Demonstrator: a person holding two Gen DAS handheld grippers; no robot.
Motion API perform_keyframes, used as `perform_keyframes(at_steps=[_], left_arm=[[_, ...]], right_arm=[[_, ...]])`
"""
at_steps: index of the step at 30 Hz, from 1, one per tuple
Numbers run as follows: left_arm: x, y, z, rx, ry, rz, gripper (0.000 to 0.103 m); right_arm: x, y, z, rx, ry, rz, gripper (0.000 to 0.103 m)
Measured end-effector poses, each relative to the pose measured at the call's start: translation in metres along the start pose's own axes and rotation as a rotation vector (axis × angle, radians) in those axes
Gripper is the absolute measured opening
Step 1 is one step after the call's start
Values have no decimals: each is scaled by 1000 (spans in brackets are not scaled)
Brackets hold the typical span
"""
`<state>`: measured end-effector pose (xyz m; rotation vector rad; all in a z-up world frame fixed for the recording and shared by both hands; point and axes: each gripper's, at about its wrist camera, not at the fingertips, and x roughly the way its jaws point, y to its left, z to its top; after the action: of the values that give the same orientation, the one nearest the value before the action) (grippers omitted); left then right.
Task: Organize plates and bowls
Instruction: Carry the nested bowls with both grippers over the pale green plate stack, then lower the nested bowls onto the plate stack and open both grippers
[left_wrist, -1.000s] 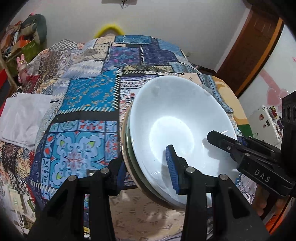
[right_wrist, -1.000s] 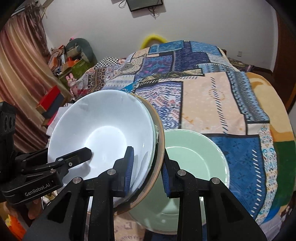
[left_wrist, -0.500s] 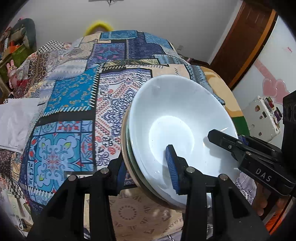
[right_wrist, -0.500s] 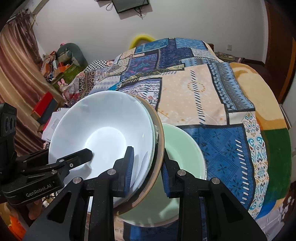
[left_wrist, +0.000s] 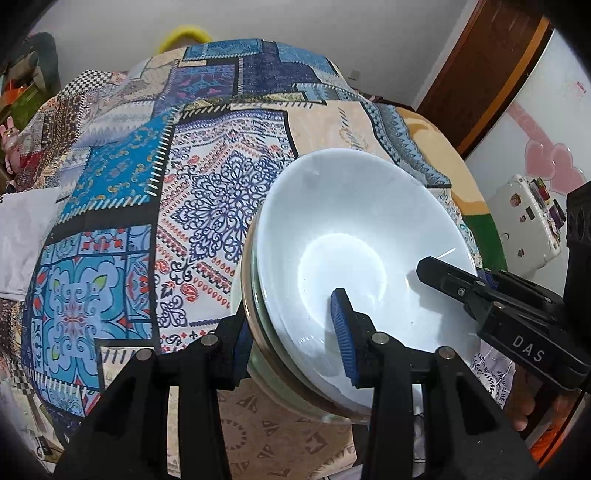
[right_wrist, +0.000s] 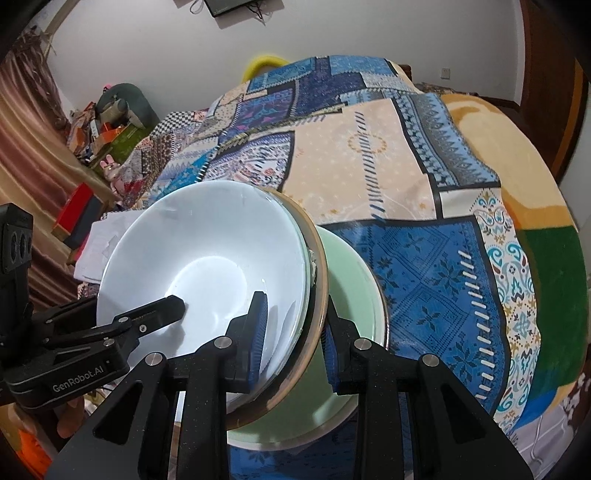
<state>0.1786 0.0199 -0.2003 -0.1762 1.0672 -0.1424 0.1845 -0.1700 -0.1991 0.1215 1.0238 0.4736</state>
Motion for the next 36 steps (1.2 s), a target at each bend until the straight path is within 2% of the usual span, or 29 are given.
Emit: perform_keyframes(at_steps=[4,13,15,17,20,24,28,34,36], left_arm=[[12,-2,0,5,26,-5,40],[13,-1,0,11,26,-27,40],[14,0,0,9,26,-29,45],[14,1,0,3,28,-10,55],[7,4,-2,-3,12,3,56],[-17,4,-3,0,-46,26,59],[-50,-6,-3,29,-129,37,61],[-116,-27,-8,72,-313,38,68],[-140,-33,-11,85,-378,28,69]], right_arm=[[4,-4,-4,11,11,-4,25],[1,-4,-7,-10,-16,-5,28],[1,-2,-7,-19,-17,-21,30],[-3,-2,-8,-19,-19,-25,34],[-12,0,-9,-30,-36,-36,38],[-36,4,-8,-46,-89,-37,43],[-68,12,-5,-71,-165,-28,43],[-125,32,-6,-131,-311,-17,45],[-145,38,-9,-155,-369,-10,50]])
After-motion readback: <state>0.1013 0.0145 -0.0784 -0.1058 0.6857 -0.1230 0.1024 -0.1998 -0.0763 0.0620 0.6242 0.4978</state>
